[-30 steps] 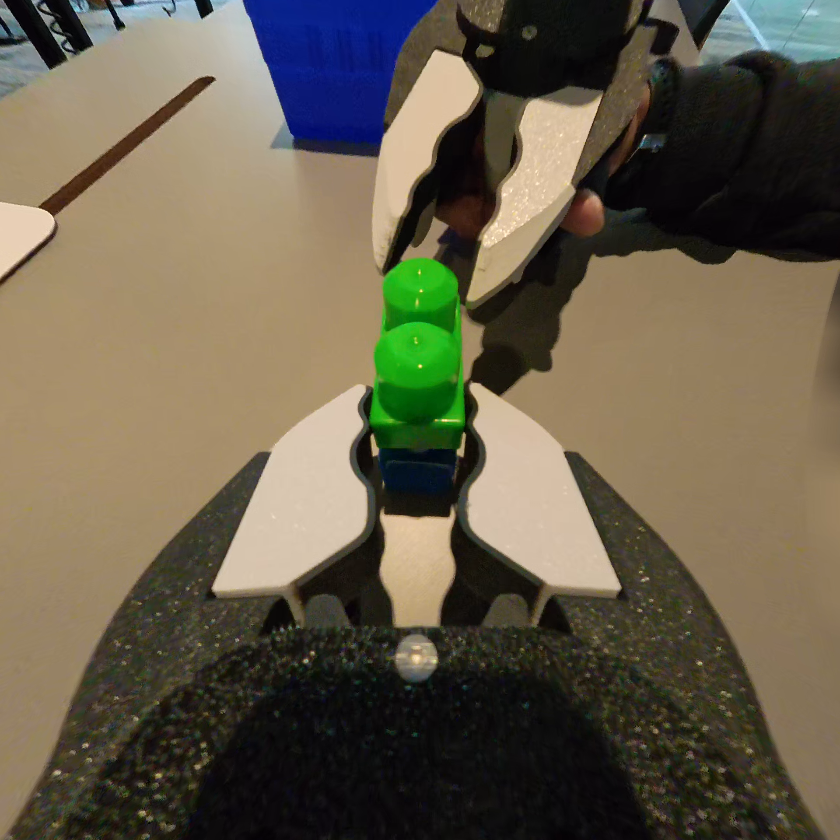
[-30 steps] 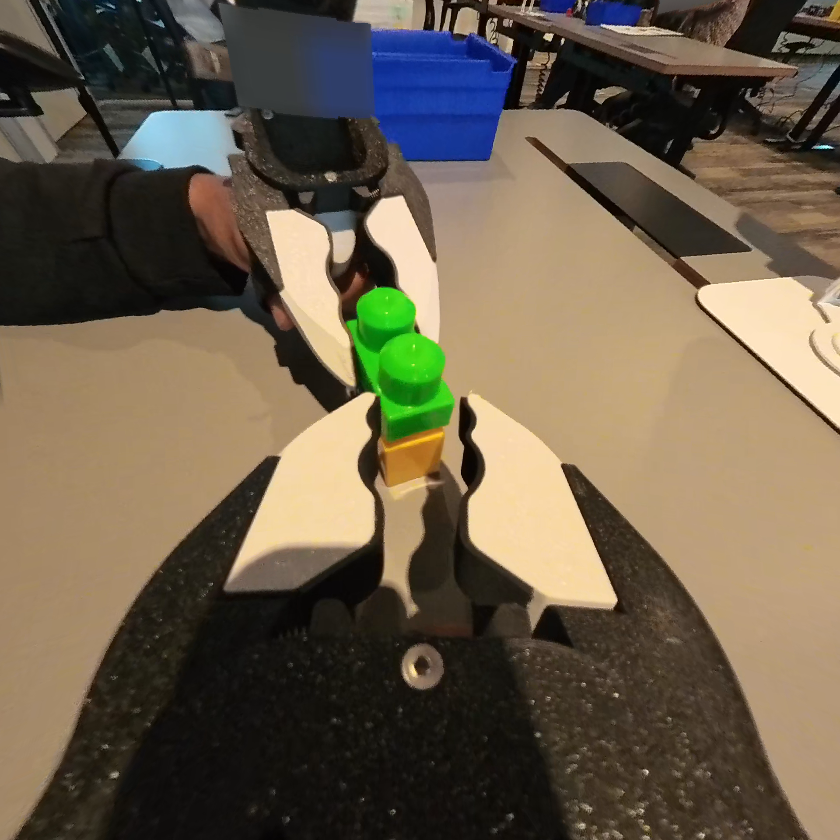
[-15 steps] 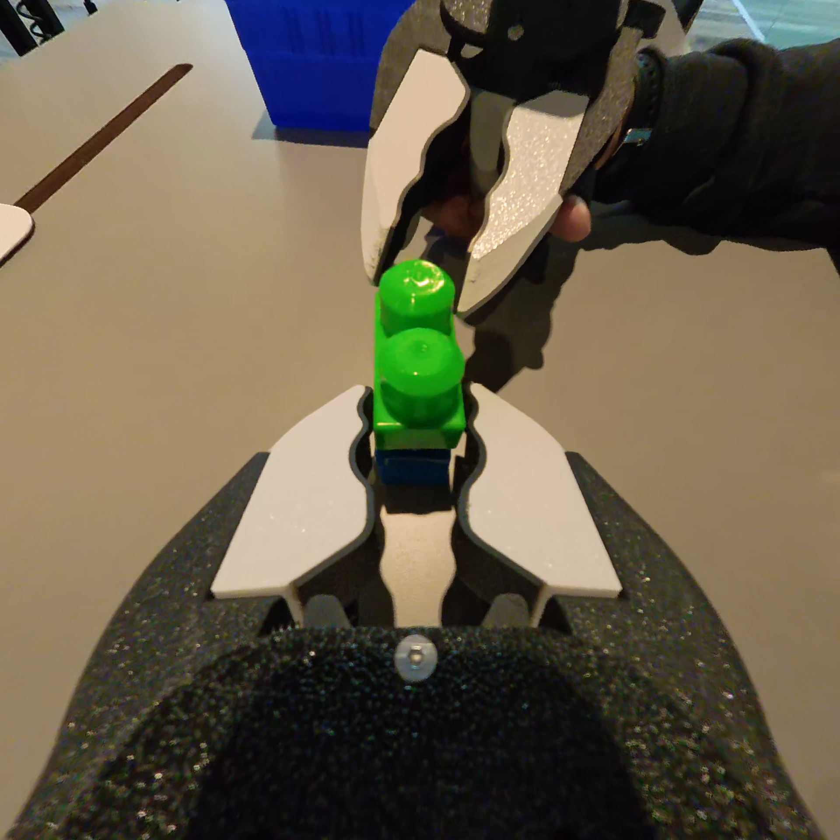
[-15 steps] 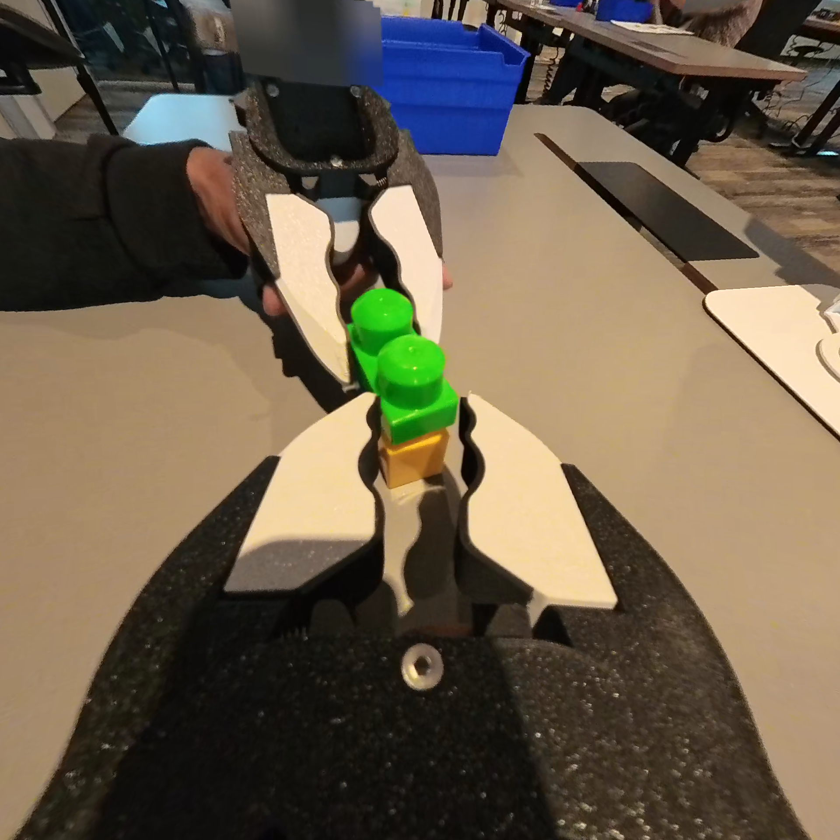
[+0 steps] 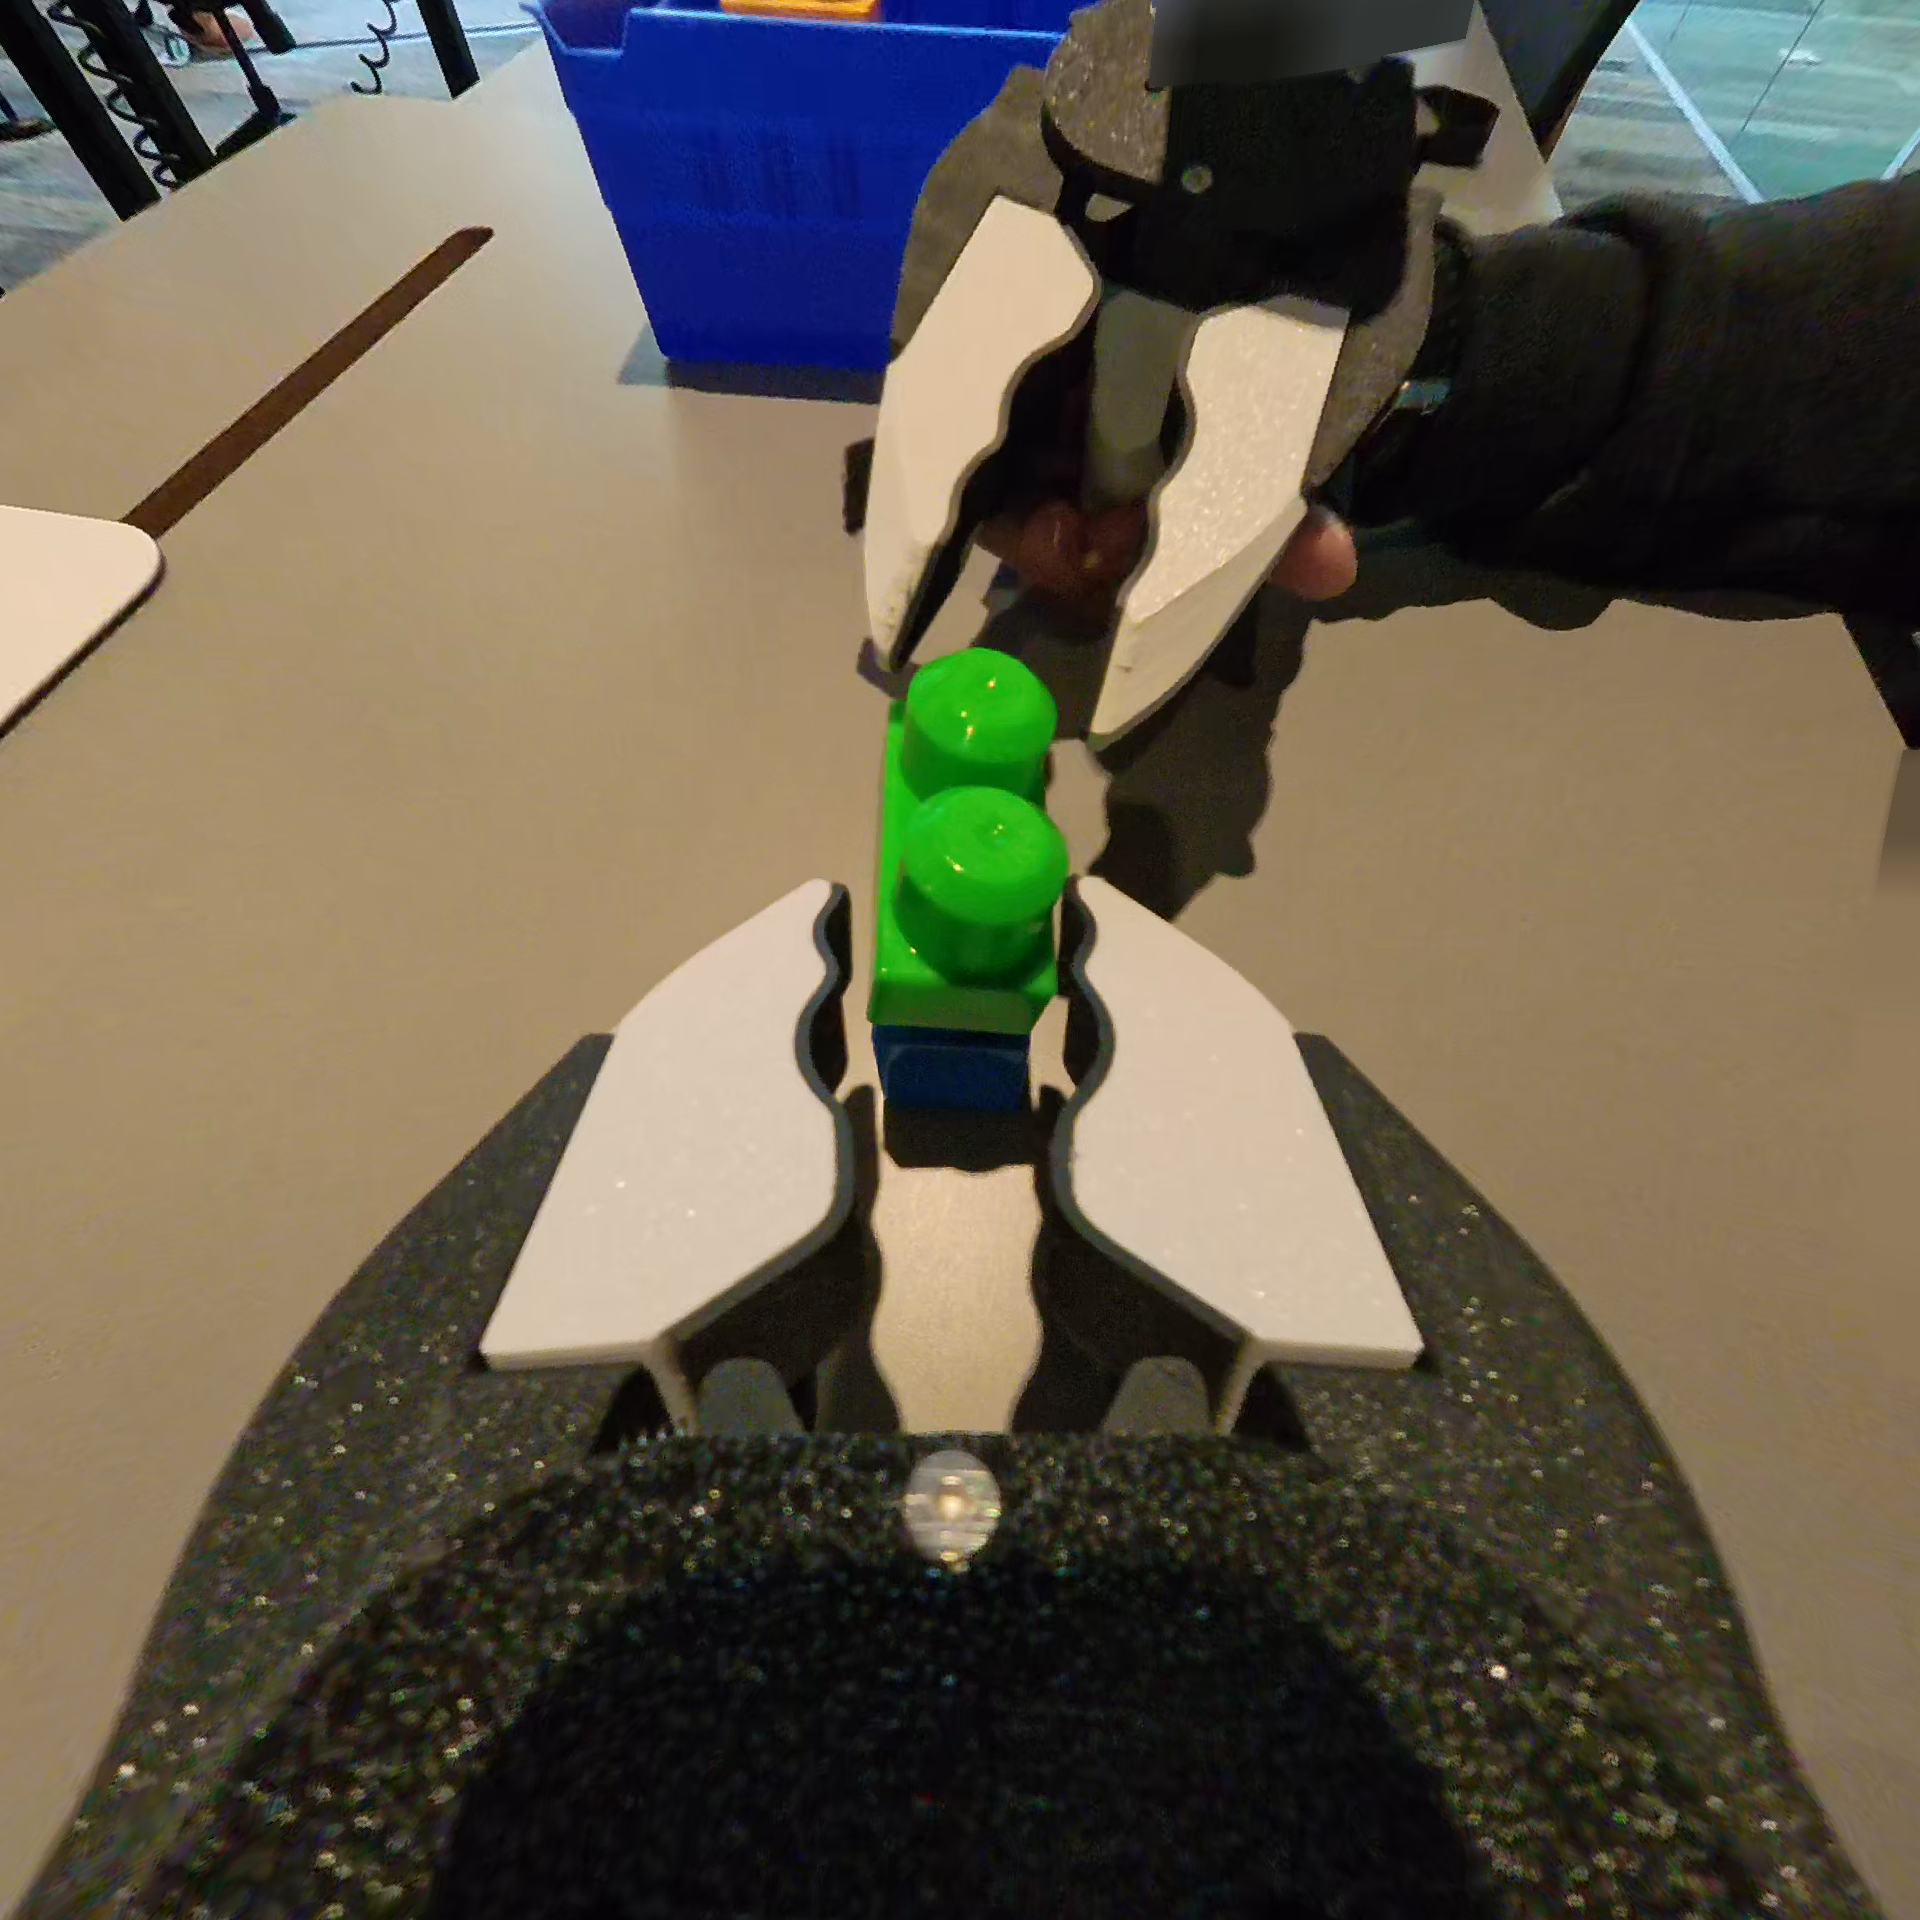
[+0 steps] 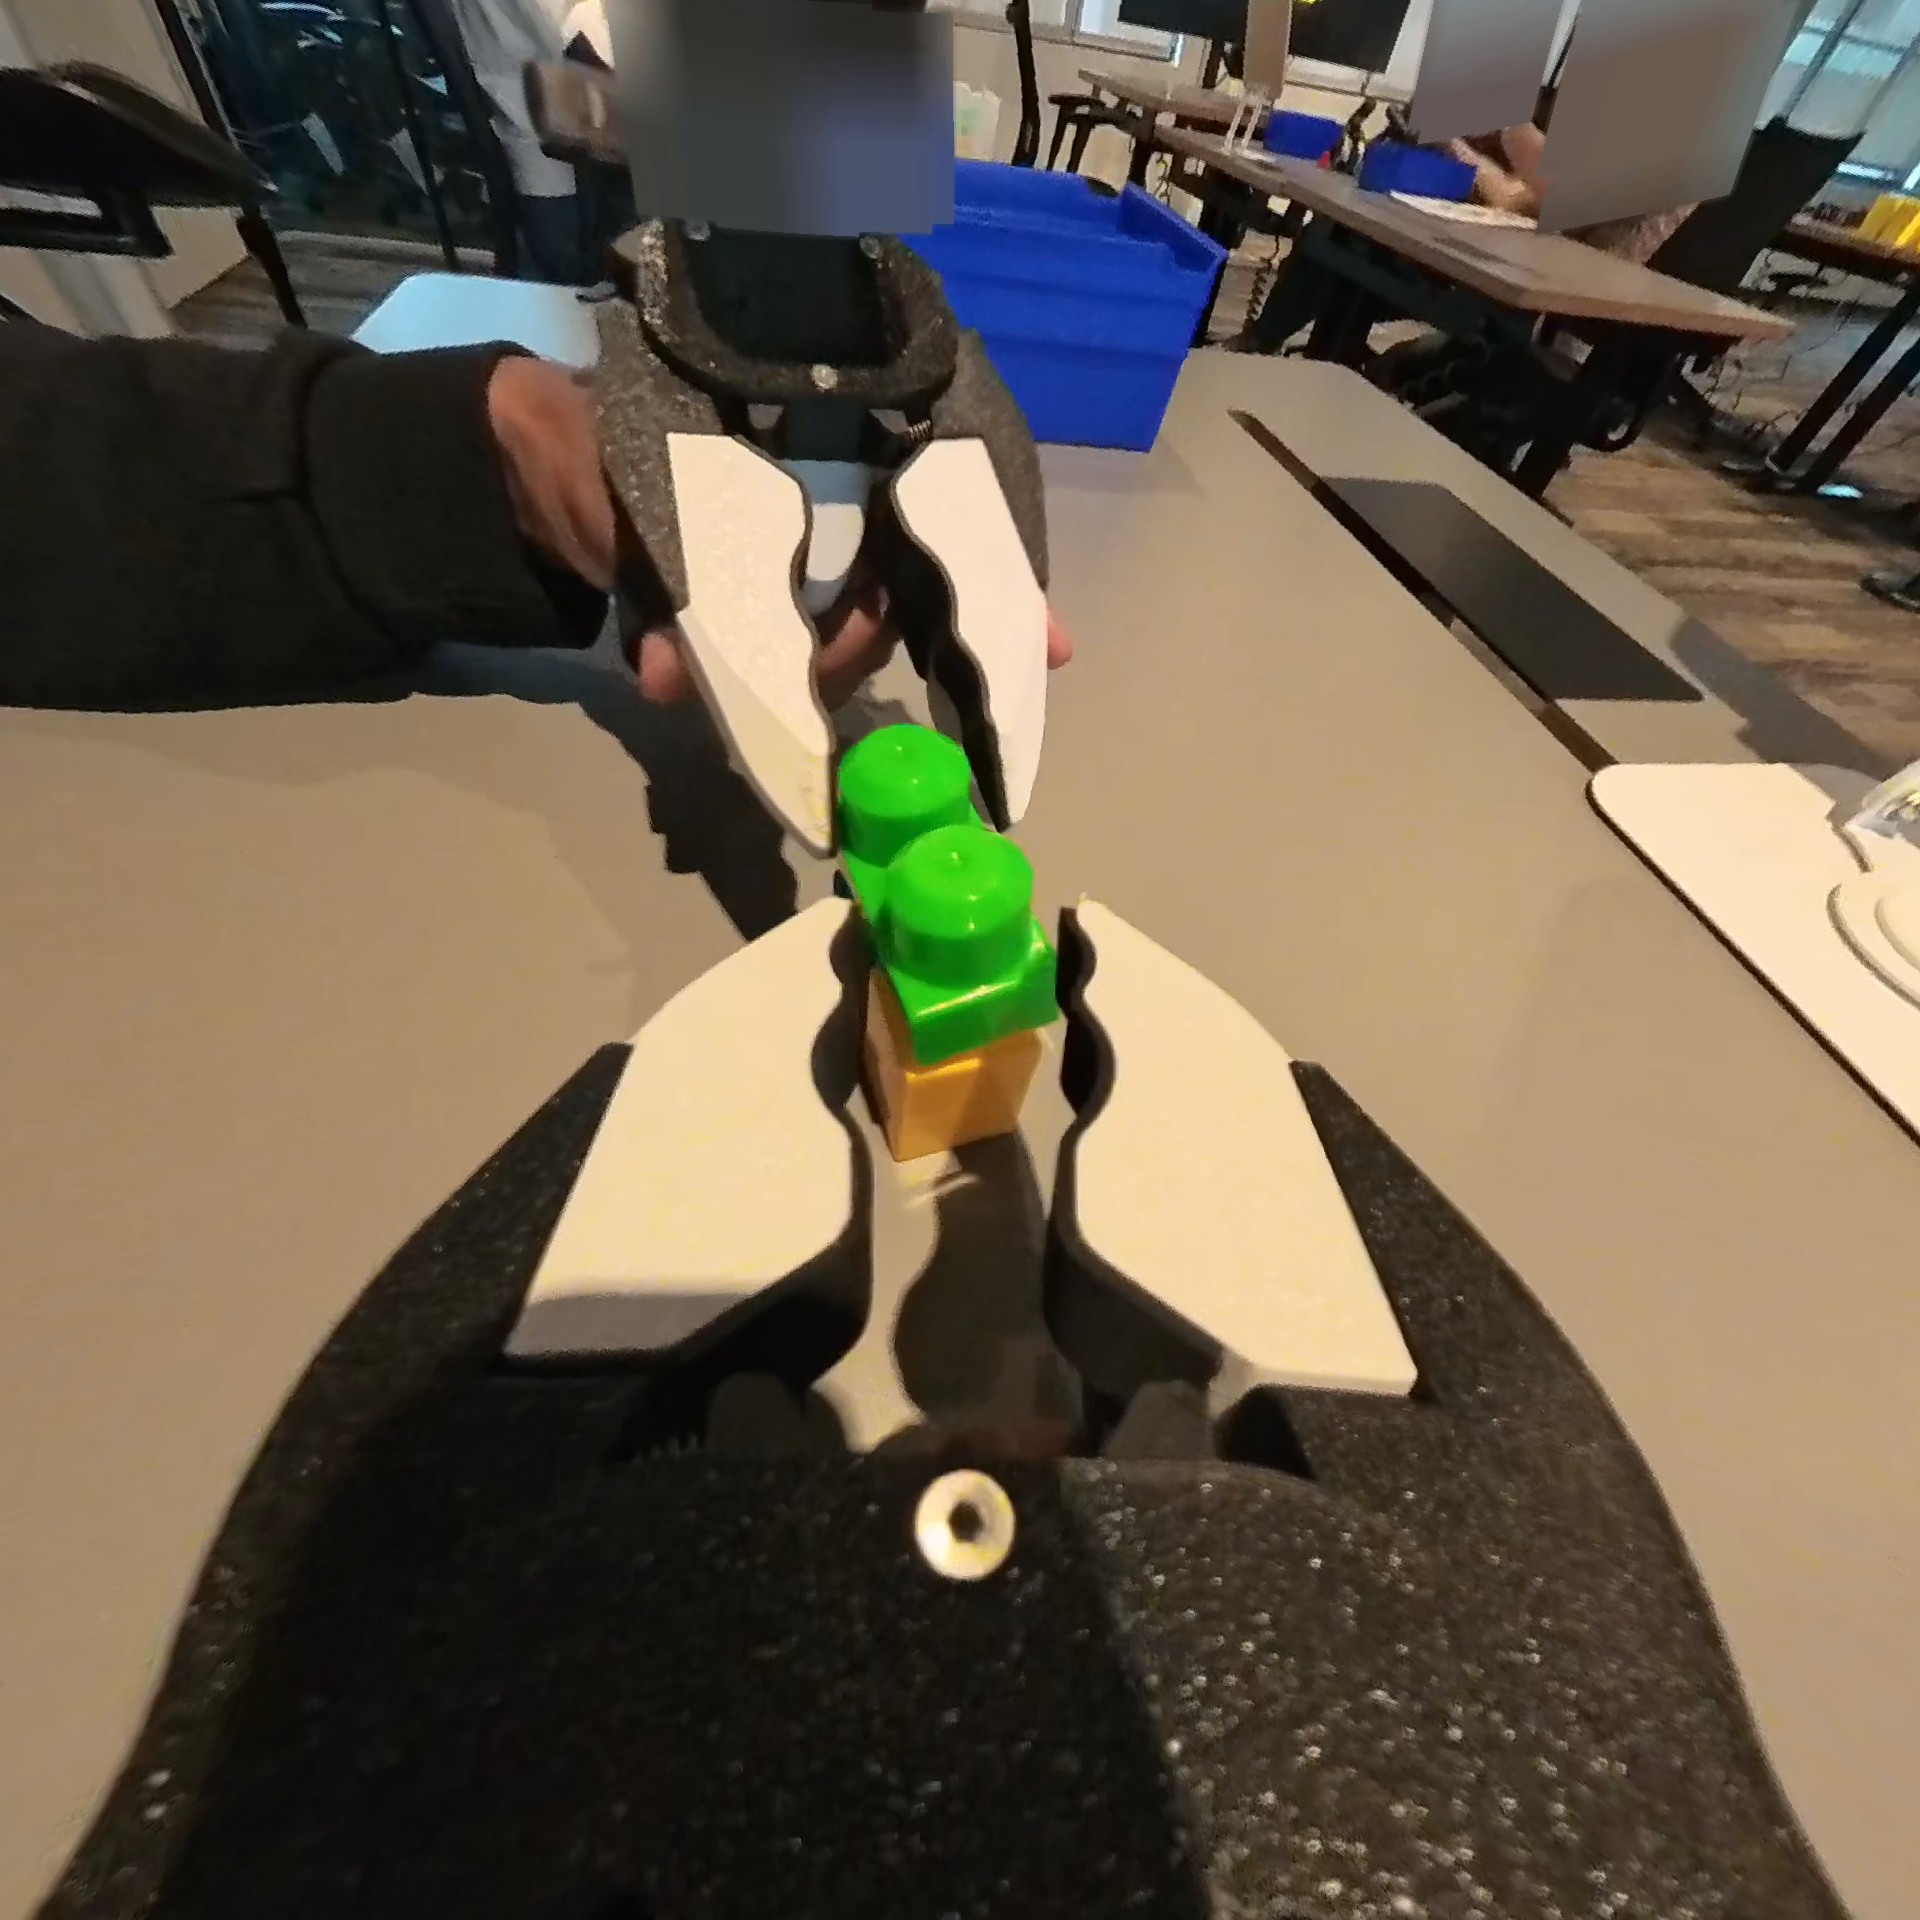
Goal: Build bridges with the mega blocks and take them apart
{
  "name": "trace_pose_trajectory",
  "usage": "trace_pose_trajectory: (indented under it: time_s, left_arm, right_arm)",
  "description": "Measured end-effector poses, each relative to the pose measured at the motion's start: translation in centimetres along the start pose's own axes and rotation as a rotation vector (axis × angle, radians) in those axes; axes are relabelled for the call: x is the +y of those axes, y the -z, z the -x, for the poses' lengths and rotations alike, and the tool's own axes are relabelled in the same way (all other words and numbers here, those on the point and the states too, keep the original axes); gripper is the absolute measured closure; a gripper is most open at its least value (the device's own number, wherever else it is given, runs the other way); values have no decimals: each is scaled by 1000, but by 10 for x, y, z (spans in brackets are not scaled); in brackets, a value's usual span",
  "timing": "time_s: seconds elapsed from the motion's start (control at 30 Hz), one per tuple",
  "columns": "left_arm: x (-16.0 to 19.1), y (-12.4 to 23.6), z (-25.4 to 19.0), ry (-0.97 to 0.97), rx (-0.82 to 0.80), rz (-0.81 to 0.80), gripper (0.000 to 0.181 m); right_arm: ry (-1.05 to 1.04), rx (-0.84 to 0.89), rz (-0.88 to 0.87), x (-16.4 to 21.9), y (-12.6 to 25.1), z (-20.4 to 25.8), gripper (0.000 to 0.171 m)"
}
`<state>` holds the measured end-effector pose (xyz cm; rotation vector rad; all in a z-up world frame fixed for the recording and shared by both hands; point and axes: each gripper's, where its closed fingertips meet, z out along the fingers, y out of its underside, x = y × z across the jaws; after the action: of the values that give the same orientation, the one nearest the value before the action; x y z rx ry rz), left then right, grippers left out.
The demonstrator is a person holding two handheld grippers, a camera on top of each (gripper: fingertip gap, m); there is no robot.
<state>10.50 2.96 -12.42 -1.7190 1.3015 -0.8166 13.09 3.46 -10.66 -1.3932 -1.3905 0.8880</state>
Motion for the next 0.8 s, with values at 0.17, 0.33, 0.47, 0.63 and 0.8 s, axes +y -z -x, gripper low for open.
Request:
trace_pose_trajectory:
  time_s: [0.17, 0.33, 0.47, 0.63, 0.8]
  left_arm:
    - [-2, 2, -1, -14, 1, 0, 149]
    - [-2, 3, -1, -1, 5, -3, 150]
    - [-2, 4, 0, 41, 21, -18, 151]
    - [-2, 3, 1, 73, 34, -35, 152]
    - [-1, 3, 1, 32, 18, -24, 152]
  right_arm:
    - [38, -5, -1, 2, -3, 2, 139]
    - [1, -16, 20, 7, -7, -1, 145]
    - [-87, -47, 21, 6, -7, -2, 145]
    - [-160, -70, 31, 8, -8, -2, 145]
    - [-143, -58, 62, 11, -8, -2, 145]
